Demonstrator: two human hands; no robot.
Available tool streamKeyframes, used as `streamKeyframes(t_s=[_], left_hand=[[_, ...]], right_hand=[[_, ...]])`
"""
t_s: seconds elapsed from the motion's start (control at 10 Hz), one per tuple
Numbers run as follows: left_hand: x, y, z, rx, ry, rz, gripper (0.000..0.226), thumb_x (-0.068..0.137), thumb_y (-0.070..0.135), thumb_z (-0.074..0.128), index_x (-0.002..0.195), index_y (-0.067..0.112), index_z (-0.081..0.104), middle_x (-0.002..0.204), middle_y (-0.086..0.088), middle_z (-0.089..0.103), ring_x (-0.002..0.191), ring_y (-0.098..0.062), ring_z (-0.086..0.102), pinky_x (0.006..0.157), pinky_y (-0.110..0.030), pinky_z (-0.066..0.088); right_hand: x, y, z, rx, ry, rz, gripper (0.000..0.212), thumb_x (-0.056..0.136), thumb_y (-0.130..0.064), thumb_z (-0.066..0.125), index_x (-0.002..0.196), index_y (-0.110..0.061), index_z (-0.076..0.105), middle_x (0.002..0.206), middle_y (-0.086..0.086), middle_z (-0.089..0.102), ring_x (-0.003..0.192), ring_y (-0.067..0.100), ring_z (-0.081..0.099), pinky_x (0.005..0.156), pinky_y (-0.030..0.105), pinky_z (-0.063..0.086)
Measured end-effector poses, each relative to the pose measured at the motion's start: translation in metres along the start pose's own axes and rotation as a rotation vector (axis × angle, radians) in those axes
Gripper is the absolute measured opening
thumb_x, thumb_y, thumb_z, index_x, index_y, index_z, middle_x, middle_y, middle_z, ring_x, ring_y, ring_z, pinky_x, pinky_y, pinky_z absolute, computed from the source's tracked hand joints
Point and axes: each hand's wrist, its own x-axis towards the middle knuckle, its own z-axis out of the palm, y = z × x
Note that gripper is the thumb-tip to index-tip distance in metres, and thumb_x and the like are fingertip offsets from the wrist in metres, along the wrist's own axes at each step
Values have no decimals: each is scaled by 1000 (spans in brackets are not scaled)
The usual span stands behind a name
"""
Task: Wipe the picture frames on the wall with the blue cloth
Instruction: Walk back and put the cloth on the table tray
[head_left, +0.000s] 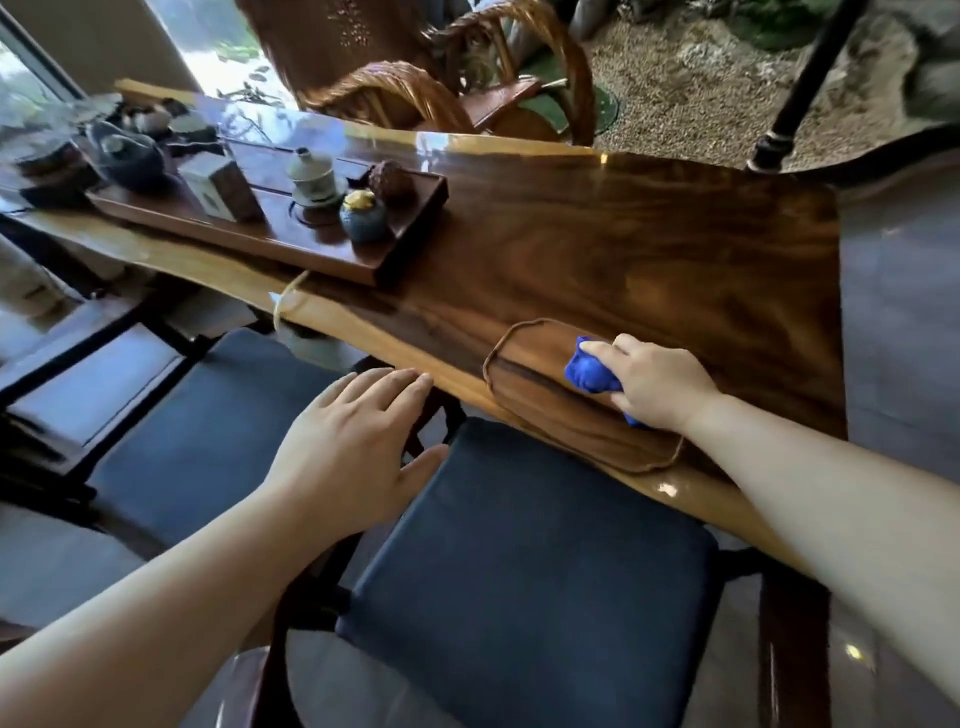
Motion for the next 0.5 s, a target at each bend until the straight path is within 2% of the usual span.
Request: streamKeyframes(t_s=[0.1,0.2,0.3,0.4,0.5], left_hand=[[7,0,11,-5,-28,-13,72,84,61,32,134,12,49,136,-6,56,128,-26,47,108,-38,33],[16,0,18,-2,-55,-16,71,84,61,33,133,12,50,135,-7,56,127,-26,48,107,-40,35],[26,-3,20,2,-37,-14,70,84,60,34,132,11,51,132,-7,58,125,-26,50,105,-40,37],[35,-5,23,16,-23,5,71,84,59,35,131,9,51,131,-9,59,124,-28,51,105,-41,38],[43,-8,25,51,-44,27,74,85,60,35,138,9,43,139,-11,52,130,-28,44,109,-43,33]], right_hand=[[10,-1,24,33,-23,-7,67,81,-27,59,142,-32,32,115,2,50,99,26,56,56,32,40],[17,-7,42,29,-24,-61,65,82,-26,56,142,-28,33,122,5,50,107,28,50,71,38,47],[17,-9,53,43,-26,-92,67,86,-44,48,145,-22,27,139,10,44,121,30,42,94,42,40],[13,-8,62,38,-85,-63,78,85,-65,25,148,-23,7,153,8,24,137,25,23,109,43,23],[14,-9,57,59,-172,-44,87,79,-76,15,147,-26,-8,157,8,9,142,25,8,112,47,11]])
